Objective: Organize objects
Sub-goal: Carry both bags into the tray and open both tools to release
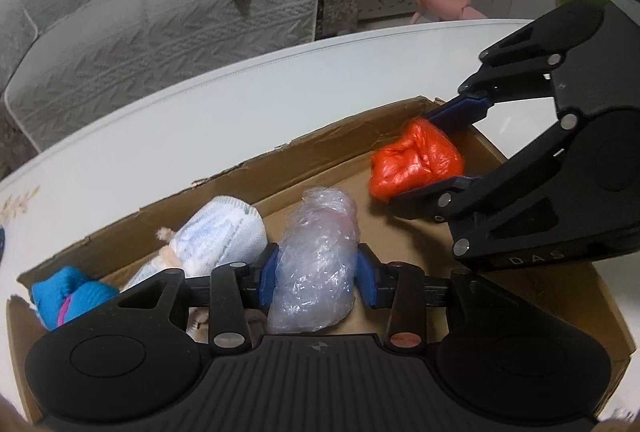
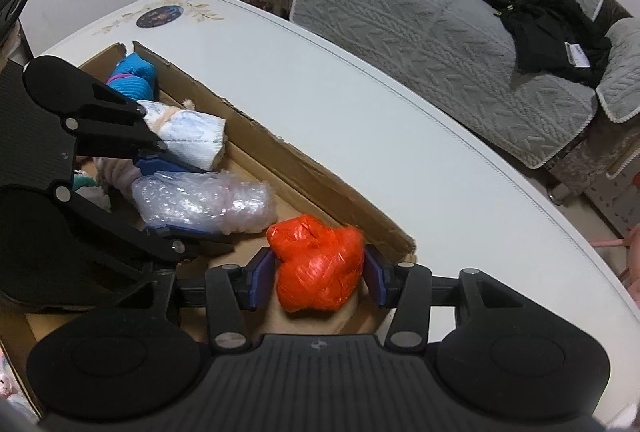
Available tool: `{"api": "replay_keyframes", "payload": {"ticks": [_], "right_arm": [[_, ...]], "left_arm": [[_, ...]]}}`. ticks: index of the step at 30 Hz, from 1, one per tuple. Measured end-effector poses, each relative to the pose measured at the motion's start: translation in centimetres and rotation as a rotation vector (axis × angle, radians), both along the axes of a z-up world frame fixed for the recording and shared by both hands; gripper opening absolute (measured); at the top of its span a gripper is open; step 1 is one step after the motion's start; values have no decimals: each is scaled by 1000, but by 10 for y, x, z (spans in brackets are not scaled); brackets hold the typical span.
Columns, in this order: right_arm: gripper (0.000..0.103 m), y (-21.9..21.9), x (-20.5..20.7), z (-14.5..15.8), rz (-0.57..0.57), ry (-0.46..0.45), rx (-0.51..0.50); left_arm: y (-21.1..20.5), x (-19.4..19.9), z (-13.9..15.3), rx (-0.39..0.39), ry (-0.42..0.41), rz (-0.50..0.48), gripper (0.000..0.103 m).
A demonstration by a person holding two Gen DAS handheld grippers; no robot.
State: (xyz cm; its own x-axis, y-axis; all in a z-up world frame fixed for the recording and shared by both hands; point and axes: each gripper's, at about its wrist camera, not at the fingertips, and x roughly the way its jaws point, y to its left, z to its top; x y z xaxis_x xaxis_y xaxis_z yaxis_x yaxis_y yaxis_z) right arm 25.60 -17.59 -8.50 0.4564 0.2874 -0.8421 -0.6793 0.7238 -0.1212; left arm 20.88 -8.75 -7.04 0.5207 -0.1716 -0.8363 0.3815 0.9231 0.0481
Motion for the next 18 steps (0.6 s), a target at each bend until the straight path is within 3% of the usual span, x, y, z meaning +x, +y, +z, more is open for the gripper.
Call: {"api": "replay_keyframes", "payload": {"ticks": [3,5,6,8,18], "right_arm": [[46,1,0,2,5,2,-12],[52,1,0,4,4,6,-6],[60,1,0,5,5,10,4],[65,3,-3,6,10,7,6],[68,2,-14,16,12,-17,16]], "left_arm": [[0,-1,0,7,18,16,58],[3,0,-1,-7,49,17,83],[3,-1,-2,-16,63,18,87],[2,-4,-2,-4,54,8,87],[2,-16,14,-12,29,9,88]]}}
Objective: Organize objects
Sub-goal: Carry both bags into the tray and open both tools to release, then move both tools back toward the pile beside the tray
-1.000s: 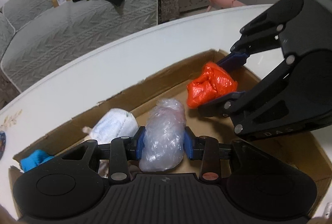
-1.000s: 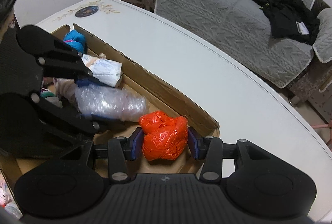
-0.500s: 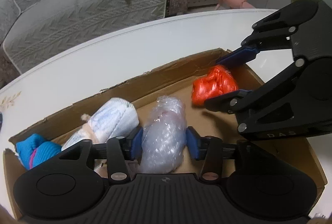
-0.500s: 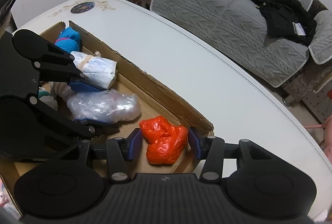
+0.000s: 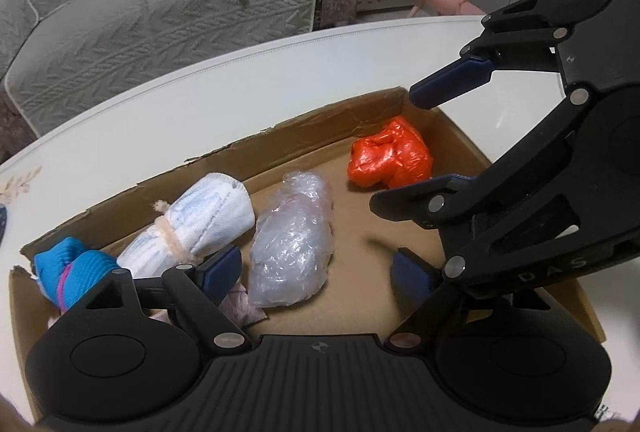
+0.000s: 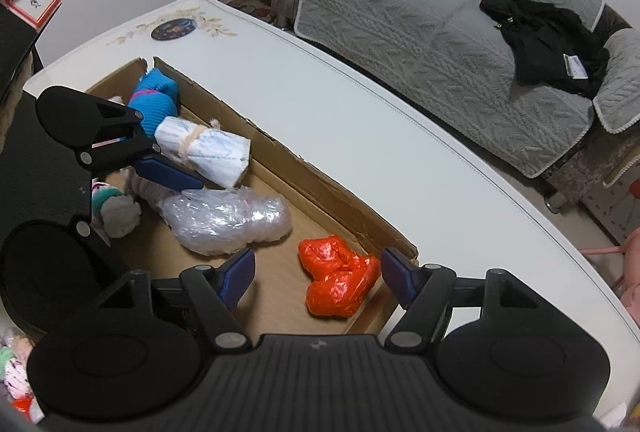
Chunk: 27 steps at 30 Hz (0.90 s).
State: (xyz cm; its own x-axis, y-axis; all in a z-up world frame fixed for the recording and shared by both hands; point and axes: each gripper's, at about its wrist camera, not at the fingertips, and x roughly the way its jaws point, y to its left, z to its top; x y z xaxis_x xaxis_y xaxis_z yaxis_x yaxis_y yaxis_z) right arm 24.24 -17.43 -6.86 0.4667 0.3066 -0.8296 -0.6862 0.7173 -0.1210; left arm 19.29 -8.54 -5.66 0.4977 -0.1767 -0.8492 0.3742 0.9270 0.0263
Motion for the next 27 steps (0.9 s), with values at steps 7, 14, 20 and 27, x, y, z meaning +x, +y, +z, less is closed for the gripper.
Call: {"api": "replay_keyframes", "payload": {"ticks": [7,14,20,27], "right_arm": [[73,2,-12,8,-6,-10,-9],[80,1,-26,16,-23,-18,-11],[82,-4,-49,23,-38,-30,12],[90,-9,-88,30,-44,-43,40]], "left_arm": [[-3,-17,9,1,2,1,89],[0,-43,24,-9,-13,14,93],[16,-68,40,-1,-55,28,95],[41,-109,53,-42,-95,76,97]]}}
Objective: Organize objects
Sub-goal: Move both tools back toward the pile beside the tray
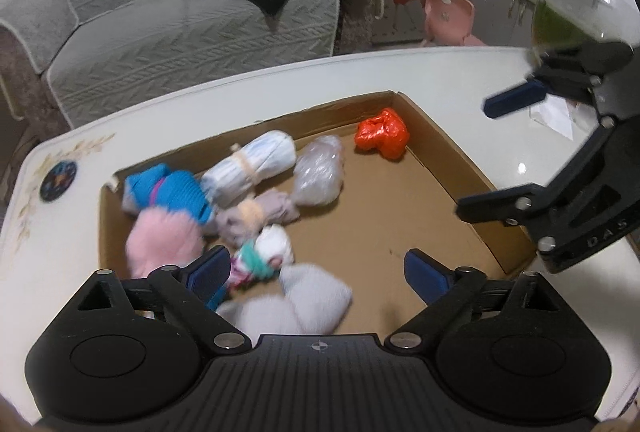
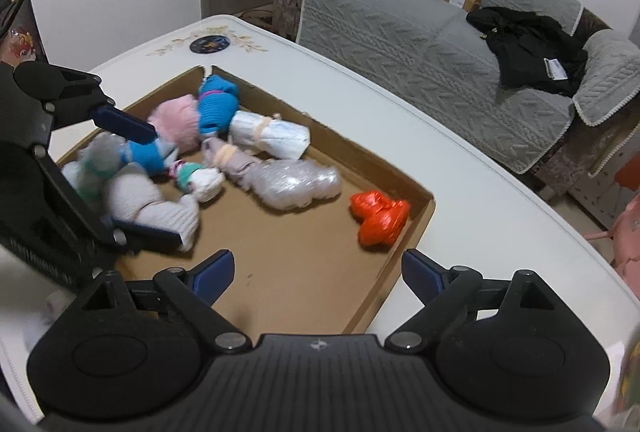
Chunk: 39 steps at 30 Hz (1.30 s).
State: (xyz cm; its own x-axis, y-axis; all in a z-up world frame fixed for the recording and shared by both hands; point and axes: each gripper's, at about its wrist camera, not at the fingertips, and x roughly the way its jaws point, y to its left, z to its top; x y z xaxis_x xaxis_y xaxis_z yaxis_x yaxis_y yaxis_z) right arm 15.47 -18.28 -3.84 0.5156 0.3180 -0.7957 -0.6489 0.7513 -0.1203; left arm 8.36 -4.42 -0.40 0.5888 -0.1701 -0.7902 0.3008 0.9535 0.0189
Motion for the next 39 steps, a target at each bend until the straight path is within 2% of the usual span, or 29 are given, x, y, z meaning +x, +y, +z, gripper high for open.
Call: {"api": "replay_keyframes", "payload": {"ticks": [4,12,18,28,34,39], "right_arm": [[96,-3,-25,3,9,-9,17],[99,-5,-51,-1,-35,5,25],[101,-24,-77,-12,-145,6,67],[101,-58,-142,-50,-287,-14,141],[102,-61,-157,-69,-364,-54,207],[102,-58,-161,-82,-398,-71,199]], "left_arm": [[10,-24,3,-7,-21,18,98],[20,-56,1,-46,-26,80,100],[27,-98,-4,-79,-64,135,102],[16,-179,-38,-106,-114,232,103],[5,-193,-62,-98,-144,289,103],[-8,-193,-69,-76,-176,266,103]]}}
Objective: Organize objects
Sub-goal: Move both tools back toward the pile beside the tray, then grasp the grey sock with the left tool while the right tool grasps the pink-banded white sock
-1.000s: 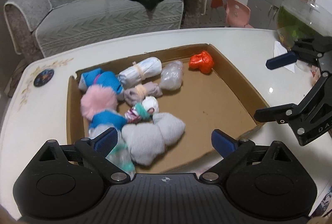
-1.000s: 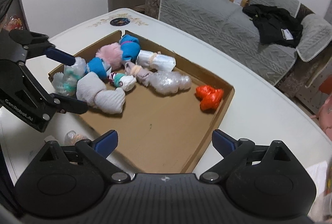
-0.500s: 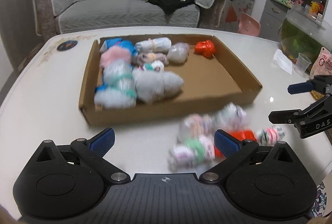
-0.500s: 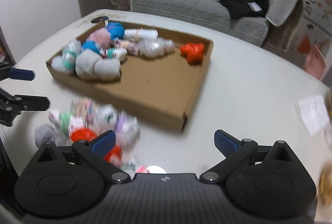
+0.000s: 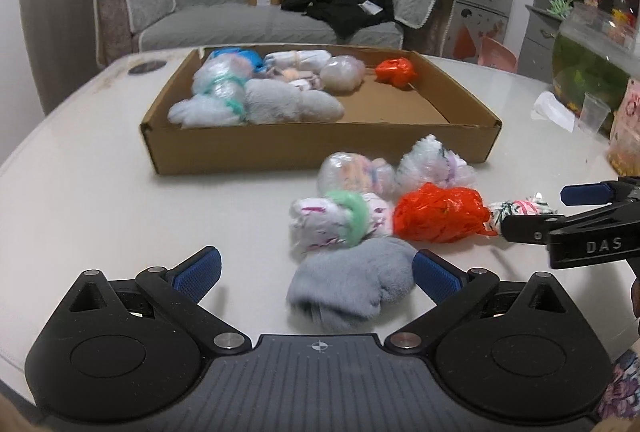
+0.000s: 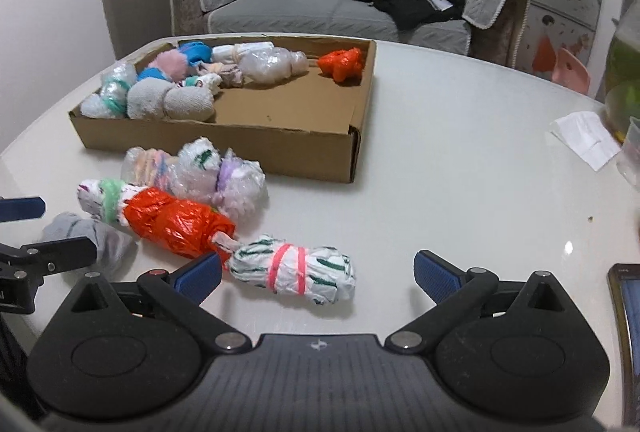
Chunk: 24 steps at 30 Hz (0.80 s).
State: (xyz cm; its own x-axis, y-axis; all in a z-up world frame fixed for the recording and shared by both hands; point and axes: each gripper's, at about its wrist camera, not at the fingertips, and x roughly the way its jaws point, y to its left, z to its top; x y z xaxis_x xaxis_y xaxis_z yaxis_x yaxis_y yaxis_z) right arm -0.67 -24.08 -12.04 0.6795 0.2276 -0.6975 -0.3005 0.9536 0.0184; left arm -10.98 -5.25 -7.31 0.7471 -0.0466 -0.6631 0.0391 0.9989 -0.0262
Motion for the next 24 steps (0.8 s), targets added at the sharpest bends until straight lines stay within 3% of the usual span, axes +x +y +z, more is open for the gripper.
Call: {"api": "replay_keyframes", "payload": {"ticks": [7,12,19,24], "right_arm": [[102,5,0,-9,-21,5,-7],[102,10,-3,-11,-9,-14,-16],[100,9,-4,-12,-29,-25,-17],[99,9,-5,-15,-53,-34,-3]], "left_arm": [[-11,5,-15,12,37,-17,103],[-11,2,-17,21,21,-4,103],[-18,-7,-18,35,18,120,103],[-33,-12,-16,39,17,149,103]]}}
